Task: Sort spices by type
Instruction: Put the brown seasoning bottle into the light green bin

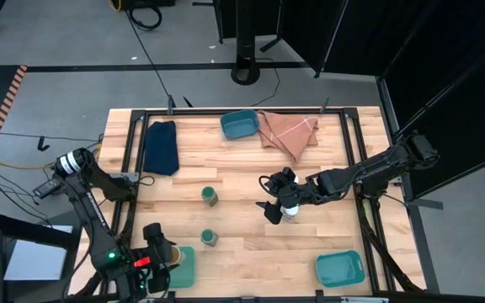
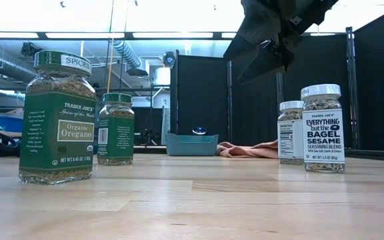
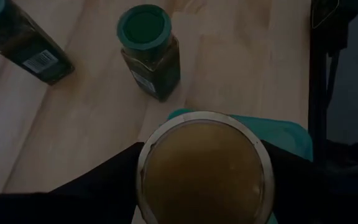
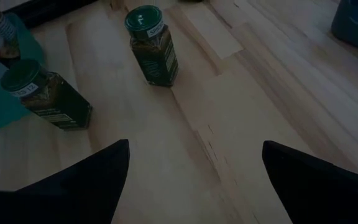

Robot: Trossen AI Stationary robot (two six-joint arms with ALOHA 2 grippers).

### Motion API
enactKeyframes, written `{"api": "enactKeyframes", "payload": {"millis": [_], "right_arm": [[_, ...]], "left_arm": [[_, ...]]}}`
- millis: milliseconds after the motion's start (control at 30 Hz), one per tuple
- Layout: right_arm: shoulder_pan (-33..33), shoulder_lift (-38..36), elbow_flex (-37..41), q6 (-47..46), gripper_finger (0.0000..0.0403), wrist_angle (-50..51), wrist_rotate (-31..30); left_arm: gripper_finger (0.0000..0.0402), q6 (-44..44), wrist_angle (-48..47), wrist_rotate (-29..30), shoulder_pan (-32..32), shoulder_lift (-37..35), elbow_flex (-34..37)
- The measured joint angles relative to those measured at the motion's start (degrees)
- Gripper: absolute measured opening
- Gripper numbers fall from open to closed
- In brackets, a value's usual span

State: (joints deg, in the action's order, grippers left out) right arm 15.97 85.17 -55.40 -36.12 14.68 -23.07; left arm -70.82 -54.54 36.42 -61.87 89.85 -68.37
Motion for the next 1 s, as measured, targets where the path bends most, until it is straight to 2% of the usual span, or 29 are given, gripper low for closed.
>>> {"api": "enactKeyframes", "payload": {"millis": [267, 633, 900, 1000], "right_arm": [[-0.02, 0.0, 0.0, 0.03, 0.0374, 0.0, -0.02], [-0.42, 0.0, 0.0, 0.04, 0.0374, 0.0, -0.18], [-0.42, 0.0, 0.0, 0.04, 0.0374, 0.0, -1.09], [-0.42, 0.0, 0.0, 0.01, 0.0374, 0.0, -1.09]], "left_arm": [[0.0292, 0.41, 9.55, -0.11, 0.42, -0.03, 5.0], [0.0292, 0.5, 10.0, 0.02, 0.42, -0.03, 6.1], [0.0292, 1.26, 18.13, 0.23, 0.42, -0.07, 10.37], [0.0292, 1.27, 17.98, 0.38, 0.42, -0.07, 10.46]]}}
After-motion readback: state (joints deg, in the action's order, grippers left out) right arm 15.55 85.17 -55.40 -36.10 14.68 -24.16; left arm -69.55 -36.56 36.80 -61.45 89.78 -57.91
